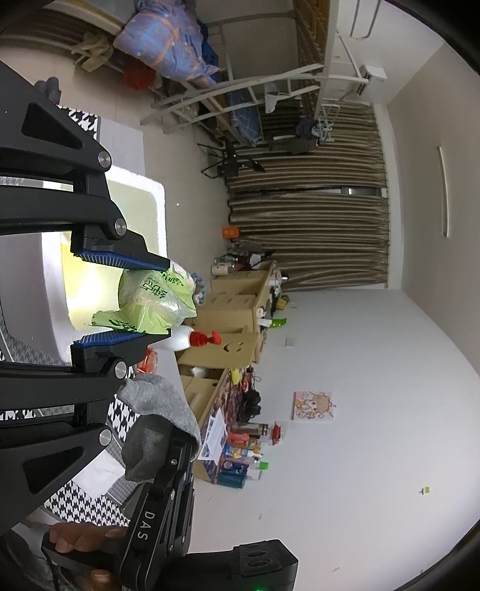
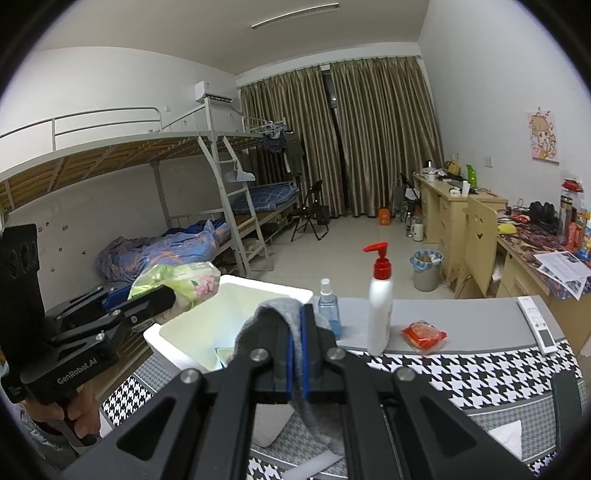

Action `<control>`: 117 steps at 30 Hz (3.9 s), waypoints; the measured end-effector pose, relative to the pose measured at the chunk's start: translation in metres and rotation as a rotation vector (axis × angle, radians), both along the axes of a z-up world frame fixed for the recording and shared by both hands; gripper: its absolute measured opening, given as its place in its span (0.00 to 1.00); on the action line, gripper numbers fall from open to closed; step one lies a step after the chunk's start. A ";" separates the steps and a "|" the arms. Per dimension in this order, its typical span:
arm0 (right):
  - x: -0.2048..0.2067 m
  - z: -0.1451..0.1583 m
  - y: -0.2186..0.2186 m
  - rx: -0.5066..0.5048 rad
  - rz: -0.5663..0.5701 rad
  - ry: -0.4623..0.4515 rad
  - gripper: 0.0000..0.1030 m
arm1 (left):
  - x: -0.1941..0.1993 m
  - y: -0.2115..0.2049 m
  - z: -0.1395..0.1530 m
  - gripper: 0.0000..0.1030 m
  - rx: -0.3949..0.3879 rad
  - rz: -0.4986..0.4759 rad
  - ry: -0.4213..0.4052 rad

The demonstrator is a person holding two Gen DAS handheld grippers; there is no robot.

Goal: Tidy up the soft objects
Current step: 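Lower left gripper into foam box and release the green bag, then move right gripper over the foam box and release the grey sock inside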

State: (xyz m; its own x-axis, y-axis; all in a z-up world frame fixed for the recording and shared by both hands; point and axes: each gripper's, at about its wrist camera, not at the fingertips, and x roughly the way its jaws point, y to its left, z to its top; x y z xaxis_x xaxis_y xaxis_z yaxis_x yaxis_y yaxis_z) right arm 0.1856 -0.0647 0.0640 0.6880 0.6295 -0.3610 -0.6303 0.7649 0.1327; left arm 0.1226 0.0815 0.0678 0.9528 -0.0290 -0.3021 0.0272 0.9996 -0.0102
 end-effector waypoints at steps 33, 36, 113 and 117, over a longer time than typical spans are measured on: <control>0.004 0.009 0.044 -0.055 0.015 -0.004 0.06 | 0.026 0.040 -0.014 0.85 -0.067 0.076 0.077; 0.005 0.009 0.049 -0.057 0.023 -0.006 0.06 | 0.021 0.043 -0.013 0.89 -0.066 0.096 0.063; -0.003 -0.027 0.114 -0.375 0.163 0.055 0.69 | -0.032 0.082 -0.018 0.99 -0.083 0.249 0.018; -0.006 -0.022 0.103 -0.349 0.152 0.052 0.69 | -0.034 0.075 -0.016 0.99 -0.077 0.237 0.013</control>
State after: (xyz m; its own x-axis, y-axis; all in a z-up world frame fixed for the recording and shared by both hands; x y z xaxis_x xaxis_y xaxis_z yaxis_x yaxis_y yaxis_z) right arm 0.1798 0.0385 0.0416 0.5716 0.5560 -0.6035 -0.7391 0.6684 -0.0842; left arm 0.0884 0.1563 0.0521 0.9317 0.1710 -0.3203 -0.2082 0.9744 -0.0853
